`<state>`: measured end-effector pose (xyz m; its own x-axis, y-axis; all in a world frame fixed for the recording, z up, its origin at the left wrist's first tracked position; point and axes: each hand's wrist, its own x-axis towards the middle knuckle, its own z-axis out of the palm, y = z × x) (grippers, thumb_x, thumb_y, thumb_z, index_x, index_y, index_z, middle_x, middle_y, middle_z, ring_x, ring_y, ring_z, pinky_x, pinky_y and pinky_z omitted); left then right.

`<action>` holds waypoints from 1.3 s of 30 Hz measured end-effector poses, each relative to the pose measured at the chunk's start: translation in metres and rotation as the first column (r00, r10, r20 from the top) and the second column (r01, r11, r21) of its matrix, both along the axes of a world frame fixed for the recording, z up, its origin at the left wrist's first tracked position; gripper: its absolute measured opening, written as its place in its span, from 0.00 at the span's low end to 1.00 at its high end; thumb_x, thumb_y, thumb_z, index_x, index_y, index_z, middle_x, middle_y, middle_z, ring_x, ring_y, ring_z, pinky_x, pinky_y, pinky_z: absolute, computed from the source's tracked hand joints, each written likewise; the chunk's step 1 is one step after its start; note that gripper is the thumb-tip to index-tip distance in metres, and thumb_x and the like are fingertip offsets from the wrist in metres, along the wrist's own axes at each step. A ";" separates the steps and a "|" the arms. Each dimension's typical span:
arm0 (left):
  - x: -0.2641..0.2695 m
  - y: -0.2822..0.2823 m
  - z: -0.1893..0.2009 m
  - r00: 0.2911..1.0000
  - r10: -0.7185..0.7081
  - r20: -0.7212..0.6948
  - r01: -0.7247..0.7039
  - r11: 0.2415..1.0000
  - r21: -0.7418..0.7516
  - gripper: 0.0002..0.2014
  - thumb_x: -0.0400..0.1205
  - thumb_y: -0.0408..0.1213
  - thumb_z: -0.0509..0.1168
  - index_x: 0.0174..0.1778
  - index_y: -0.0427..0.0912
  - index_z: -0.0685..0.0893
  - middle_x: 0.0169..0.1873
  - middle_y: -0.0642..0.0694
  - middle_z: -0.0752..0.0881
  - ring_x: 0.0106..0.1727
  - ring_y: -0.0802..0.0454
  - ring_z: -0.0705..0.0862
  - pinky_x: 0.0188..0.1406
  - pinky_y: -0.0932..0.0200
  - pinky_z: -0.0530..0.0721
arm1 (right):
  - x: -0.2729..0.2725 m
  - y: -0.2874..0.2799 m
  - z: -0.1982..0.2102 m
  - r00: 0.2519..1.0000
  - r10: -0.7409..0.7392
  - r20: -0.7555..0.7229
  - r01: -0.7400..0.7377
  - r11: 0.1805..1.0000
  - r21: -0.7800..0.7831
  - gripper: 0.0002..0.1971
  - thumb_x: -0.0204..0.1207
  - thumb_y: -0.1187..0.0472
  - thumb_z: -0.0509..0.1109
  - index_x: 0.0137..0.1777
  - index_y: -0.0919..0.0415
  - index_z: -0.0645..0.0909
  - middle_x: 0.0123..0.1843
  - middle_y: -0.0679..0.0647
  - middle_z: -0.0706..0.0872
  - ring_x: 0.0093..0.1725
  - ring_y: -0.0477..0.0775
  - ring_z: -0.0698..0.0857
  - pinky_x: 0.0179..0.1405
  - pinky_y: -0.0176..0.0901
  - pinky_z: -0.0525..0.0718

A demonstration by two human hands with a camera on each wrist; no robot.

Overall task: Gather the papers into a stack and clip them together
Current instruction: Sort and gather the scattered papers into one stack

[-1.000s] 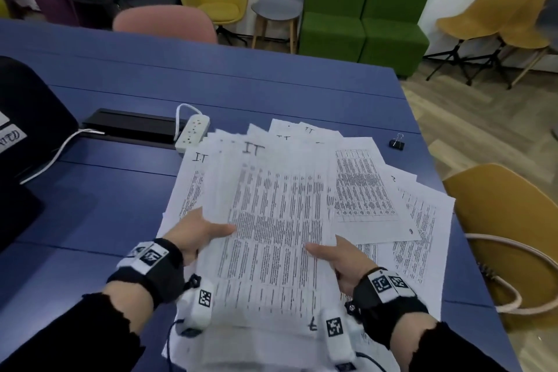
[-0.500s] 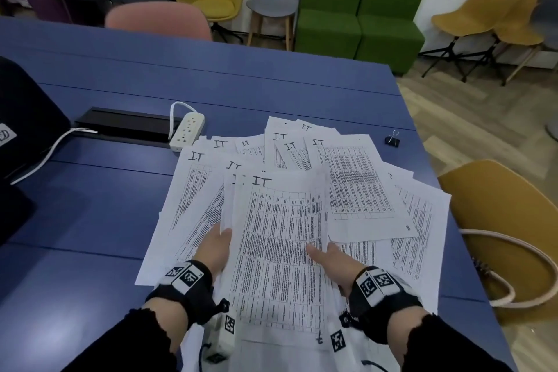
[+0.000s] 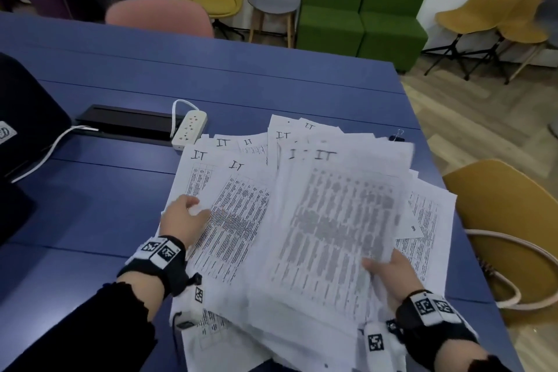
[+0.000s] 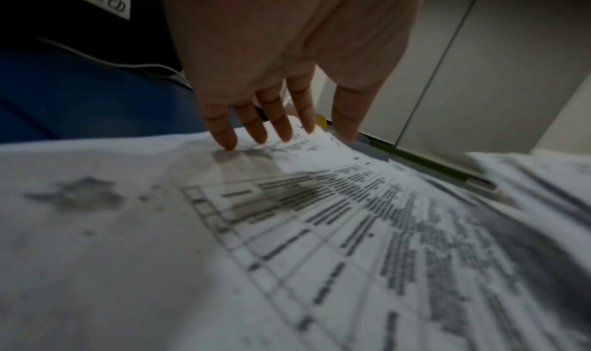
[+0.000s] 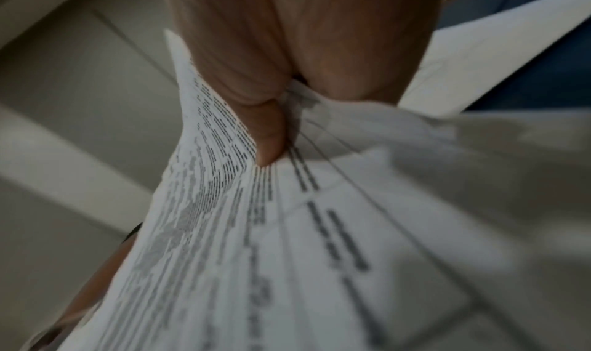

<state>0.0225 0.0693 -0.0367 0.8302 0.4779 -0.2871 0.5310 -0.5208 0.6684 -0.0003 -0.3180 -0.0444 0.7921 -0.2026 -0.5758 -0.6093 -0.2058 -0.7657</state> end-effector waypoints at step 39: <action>-0.007 0.017 -0.014 0.981 0.095 -0.171 -0.189 0.680 -0.709 0.17 0.86 0.36 0.54 0.65 0.34 0.82 0.57 0.31 0.87 0.54 0.38 0.86 0.57 0.45 0.83 | 0.020 0.140 0.037 0.927 0.364 -0.093 -0.375 0.913 -0.161 0.29 0.80 0.66 0.66 0.79 0.65 0.61 0.77 0.58 0.71 0.75 0.59 0.71 0.73 0.47 0.68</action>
